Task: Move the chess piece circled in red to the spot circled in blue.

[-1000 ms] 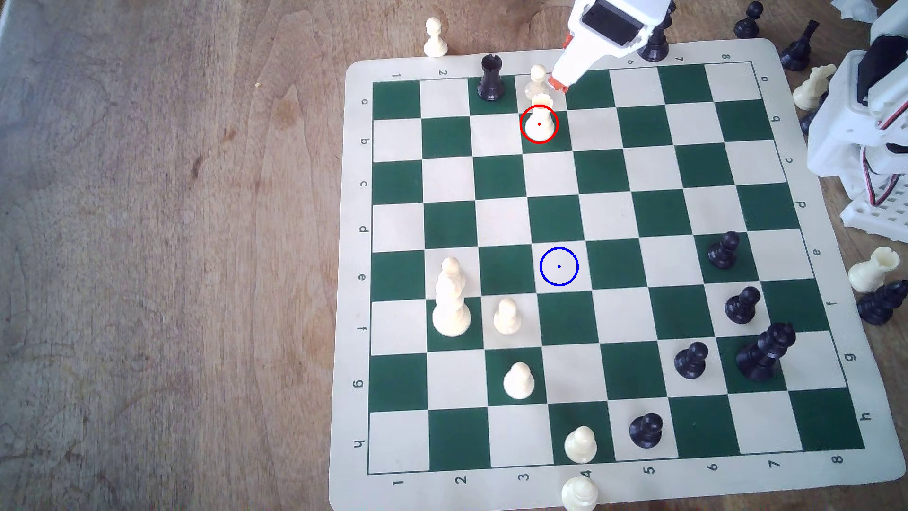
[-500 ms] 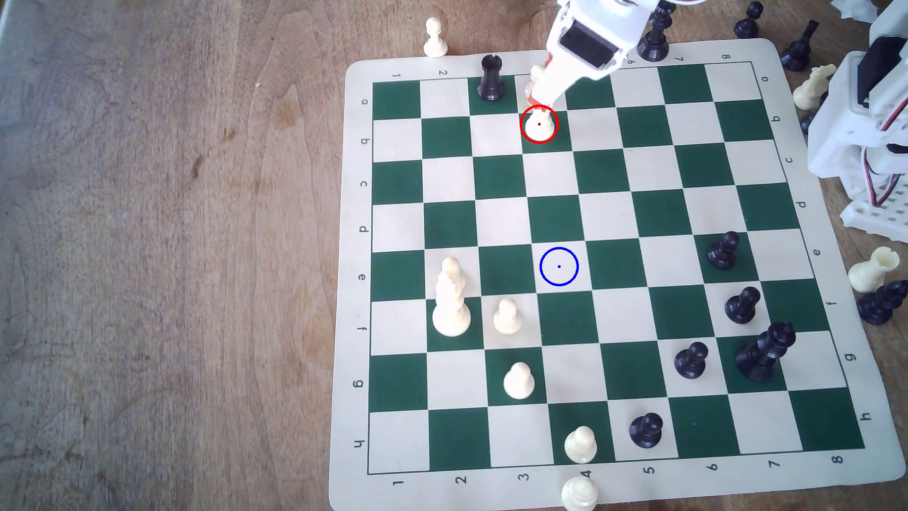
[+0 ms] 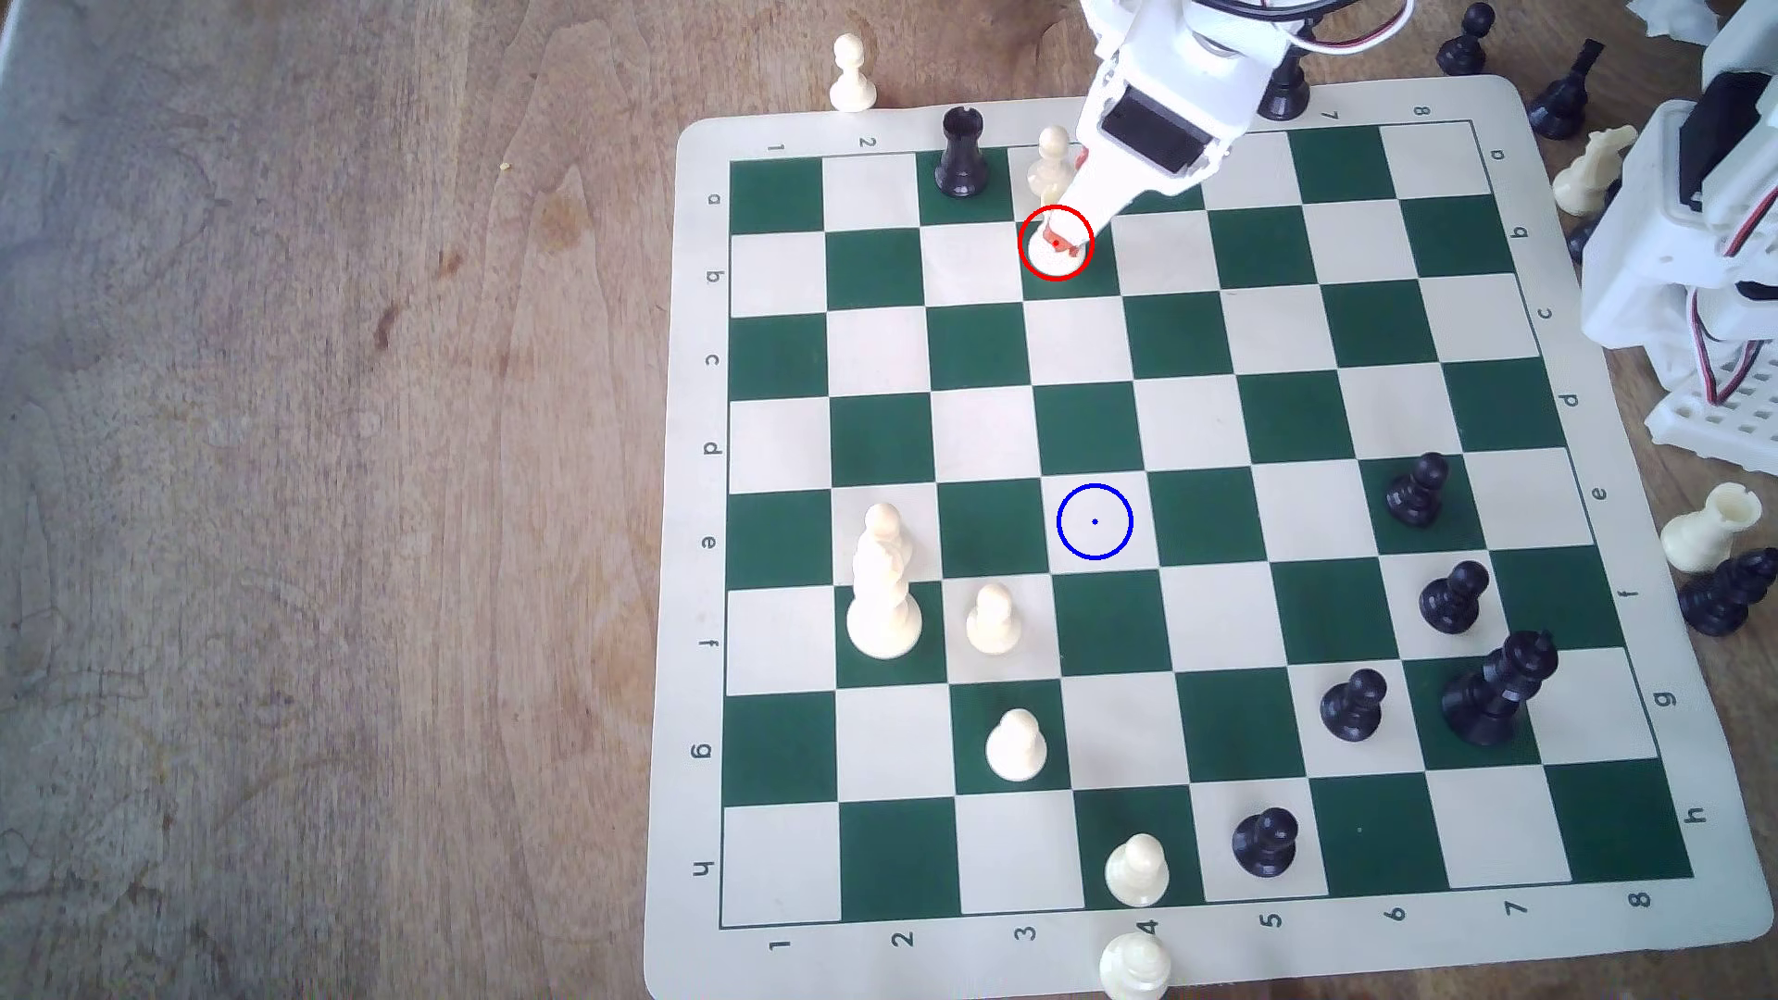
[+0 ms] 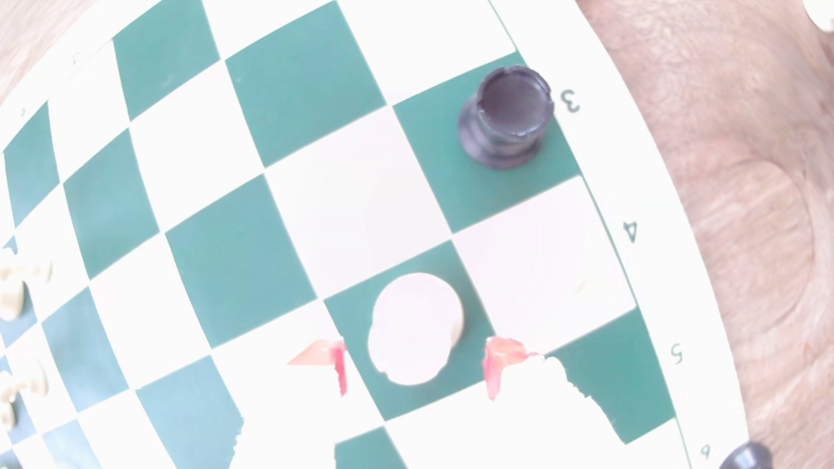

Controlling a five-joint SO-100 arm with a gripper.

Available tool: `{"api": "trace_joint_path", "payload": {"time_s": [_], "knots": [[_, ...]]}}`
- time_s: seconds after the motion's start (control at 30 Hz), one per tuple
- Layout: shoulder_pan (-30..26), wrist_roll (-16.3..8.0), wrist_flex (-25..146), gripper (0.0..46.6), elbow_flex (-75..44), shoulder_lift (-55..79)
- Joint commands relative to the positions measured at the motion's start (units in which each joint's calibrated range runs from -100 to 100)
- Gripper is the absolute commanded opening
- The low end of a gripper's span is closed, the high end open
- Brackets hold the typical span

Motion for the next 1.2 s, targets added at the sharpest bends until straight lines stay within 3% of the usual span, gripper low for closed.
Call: {"api": "trace_joint_path", "payload": {"time_s": [0.0, 0.37, 1.17], "knots": [[-0.5, -0.4, -3.3, 17.2, 0.1, 0.3], [-1.9, -1.8, -5.0, 16.3, 0.6, 0.3], [-0.9, -1.2, -9.0, 12.9, 2.2, 1.0]]}}
